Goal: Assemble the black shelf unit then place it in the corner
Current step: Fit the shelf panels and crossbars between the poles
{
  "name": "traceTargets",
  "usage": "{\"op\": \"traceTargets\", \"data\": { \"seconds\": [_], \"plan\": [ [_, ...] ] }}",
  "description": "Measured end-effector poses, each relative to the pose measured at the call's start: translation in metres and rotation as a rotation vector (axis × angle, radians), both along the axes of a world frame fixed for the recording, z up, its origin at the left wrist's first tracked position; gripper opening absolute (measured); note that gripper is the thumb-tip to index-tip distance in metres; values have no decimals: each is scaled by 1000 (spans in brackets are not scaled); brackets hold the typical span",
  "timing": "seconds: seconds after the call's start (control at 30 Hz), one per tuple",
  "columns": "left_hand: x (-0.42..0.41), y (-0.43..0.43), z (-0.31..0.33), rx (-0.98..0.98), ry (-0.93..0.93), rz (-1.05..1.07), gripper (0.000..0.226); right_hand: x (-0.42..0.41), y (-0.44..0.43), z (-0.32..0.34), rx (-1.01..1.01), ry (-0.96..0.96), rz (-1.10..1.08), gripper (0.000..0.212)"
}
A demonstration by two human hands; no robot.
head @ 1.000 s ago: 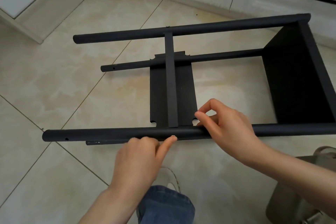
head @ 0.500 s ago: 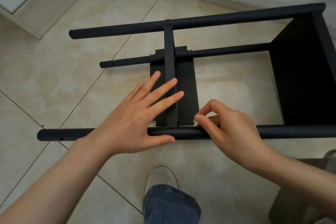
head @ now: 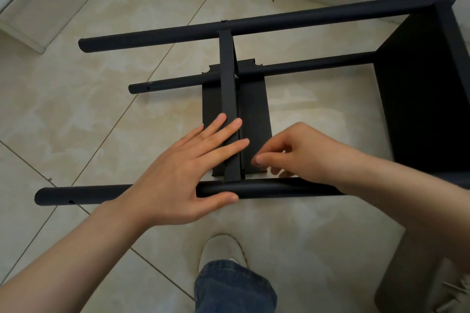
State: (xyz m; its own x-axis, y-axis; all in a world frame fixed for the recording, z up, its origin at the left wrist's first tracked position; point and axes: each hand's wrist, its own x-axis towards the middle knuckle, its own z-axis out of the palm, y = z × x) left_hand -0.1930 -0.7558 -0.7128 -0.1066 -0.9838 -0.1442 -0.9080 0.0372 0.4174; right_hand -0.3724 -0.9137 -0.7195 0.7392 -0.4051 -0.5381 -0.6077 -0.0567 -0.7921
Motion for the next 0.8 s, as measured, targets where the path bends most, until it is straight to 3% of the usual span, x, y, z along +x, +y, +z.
{"op": "traceTargets", "data": {
  "seconds": [0.4,0.57,0.8],
  "plan": [
    [1,0,-2,-20,6,-2,79,30,-5,-15,352,28,96,15],
    [0,1,-4,-40,30,-4,79,33,-2,-18,392,45,119,26],
    [0,0,-3,-38,40,0,78,34,-2,-22,454,48,123,23]
  ]
}}
